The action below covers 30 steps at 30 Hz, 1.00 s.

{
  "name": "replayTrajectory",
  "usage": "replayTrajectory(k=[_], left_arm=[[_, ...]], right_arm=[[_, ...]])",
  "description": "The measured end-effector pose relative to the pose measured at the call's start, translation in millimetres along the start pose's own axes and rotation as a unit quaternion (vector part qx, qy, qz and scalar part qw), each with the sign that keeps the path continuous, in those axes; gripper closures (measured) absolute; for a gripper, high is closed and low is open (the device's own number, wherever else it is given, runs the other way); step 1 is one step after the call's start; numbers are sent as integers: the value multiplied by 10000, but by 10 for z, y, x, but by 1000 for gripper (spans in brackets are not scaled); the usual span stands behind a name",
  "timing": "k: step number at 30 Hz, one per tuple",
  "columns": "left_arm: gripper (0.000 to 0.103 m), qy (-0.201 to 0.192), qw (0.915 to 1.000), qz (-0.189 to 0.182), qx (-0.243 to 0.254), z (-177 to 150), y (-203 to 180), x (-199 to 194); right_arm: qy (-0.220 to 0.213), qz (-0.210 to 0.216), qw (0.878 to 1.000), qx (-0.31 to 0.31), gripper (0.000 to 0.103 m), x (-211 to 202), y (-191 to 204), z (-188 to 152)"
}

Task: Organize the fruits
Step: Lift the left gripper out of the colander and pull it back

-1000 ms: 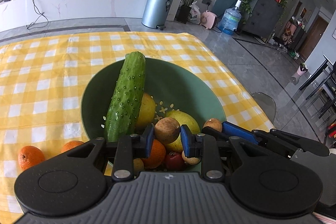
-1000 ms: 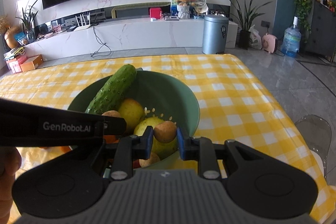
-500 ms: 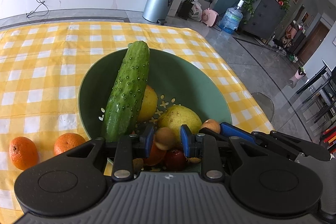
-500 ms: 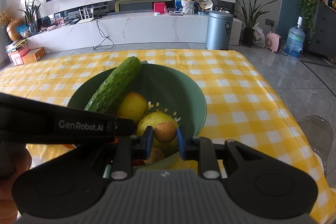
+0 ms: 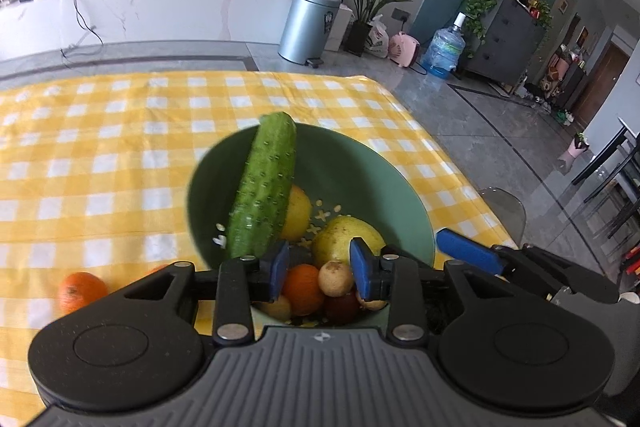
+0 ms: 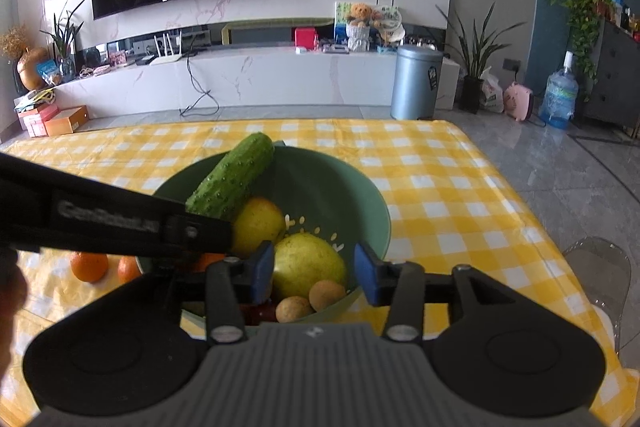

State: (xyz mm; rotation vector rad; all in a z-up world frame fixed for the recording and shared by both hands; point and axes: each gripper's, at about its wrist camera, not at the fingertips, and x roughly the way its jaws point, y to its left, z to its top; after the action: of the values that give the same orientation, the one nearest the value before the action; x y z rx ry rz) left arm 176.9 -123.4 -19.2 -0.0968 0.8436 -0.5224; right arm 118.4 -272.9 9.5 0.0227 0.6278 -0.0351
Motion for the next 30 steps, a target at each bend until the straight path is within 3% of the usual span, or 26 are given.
replayTrajectory(k=[3,14,20,30], left_arm=[[61,-50,9998,142,128,-21,5,-127],[55,-310,9951,726,588,-122,107,-592],[54,-439,9928,951,583,-162,297,-781],[54,-439,9881,1401,464,-273,659,-919]], right_arm=[[-182,-91,9998,-13,48,-82,21,-4],[-626,274,9938,881,39,-358,67,-46],[-780,535,9931,691,38,-454,371,-99],[-531,1030,9933,14,35,-404,965,-199]])
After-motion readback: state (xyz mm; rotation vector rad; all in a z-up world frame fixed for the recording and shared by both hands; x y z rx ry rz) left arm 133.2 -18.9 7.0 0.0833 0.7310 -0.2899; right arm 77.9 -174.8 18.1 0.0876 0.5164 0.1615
